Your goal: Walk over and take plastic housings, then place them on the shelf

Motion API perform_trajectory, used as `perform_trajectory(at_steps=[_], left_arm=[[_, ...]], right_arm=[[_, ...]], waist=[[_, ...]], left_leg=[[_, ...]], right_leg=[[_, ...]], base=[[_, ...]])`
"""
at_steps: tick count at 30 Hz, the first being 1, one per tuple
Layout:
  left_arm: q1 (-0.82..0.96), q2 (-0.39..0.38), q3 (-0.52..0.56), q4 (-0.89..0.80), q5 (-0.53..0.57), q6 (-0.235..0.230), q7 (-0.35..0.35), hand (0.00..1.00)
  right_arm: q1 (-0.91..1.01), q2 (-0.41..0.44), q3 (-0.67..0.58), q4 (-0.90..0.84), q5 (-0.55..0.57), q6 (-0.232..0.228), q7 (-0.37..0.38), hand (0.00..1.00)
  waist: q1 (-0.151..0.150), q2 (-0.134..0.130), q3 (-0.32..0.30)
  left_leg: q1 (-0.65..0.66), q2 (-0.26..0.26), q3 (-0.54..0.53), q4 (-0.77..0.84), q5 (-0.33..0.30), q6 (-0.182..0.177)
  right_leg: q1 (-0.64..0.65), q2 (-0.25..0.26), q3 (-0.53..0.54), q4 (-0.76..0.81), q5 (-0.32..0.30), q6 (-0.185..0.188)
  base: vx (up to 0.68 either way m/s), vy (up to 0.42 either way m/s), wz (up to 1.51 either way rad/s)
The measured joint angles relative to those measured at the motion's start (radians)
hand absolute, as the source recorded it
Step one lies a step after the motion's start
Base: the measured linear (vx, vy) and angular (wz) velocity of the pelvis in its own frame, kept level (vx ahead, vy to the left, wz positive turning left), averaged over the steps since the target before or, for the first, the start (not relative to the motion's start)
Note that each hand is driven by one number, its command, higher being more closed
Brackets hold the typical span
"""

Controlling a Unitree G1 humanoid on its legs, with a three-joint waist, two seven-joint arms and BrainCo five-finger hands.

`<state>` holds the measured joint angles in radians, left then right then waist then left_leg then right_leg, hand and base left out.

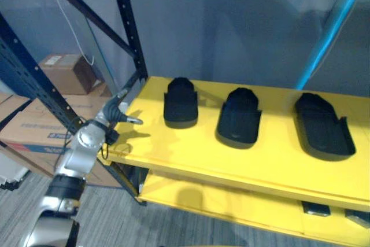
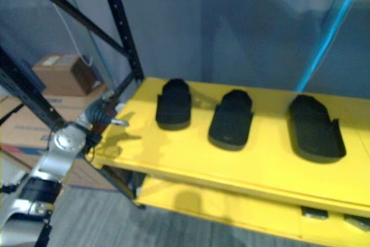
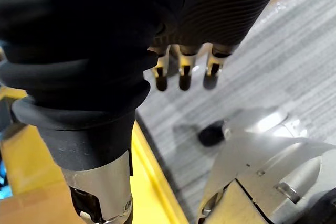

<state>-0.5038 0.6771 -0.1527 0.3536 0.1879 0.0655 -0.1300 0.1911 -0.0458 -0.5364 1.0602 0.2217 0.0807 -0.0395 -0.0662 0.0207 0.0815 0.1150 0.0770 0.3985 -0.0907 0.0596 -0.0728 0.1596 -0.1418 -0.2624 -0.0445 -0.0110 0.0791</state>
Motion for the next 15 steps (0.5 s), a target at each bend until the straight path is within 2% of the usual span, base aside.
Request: perform_trajectory(at_steps=[7,12,15], left_arm=[[-0.084,0.059,-0.101,0.022,0.171,-0.094,0.046,0.0],[-0.093,0.066,-0.109,0.008,0.204,-0.151,0.064,0.0],[-0.093,0.069,-0.141,-0.021,0.203,-0.15,0.071,0.0]], right_arm=[[-0.002,-0.013,-0.002,-0.021,-0.002,0.012,0.029,0.0],[-0.01,-0.029,-0.014,-0.022,-0.011,0.012,0.043,0.0],[-0.009,-0.031,-0.022,-0.023,-0.022,0.012,0.045,0.0]], waist=[[-0.007,0.022,0.009],[-0.029,0.047,0.021],[-0.03,0.049,0.022]], left_leg=[[0.025,0.002,0.028,0.001,-0.013,-0.012],[0.027,0.006,0.028,0.0,-0.013,-0.013],[0.03,0.009,0.037,0.0,-0.015,-0.013]], right_leg=[[0.007,0.002,0.022,-0.004,0.001,0.001],[0.012,0.007,0.021,-0.006,-0.001,-0.001],[0.011,0.009,0.024,-0.006,-0.001,-0.001]], base=[[0.08,0.002,-0.13],[0.01,-0.001,-0.01],[-0.01,-0.003,-0.03]])
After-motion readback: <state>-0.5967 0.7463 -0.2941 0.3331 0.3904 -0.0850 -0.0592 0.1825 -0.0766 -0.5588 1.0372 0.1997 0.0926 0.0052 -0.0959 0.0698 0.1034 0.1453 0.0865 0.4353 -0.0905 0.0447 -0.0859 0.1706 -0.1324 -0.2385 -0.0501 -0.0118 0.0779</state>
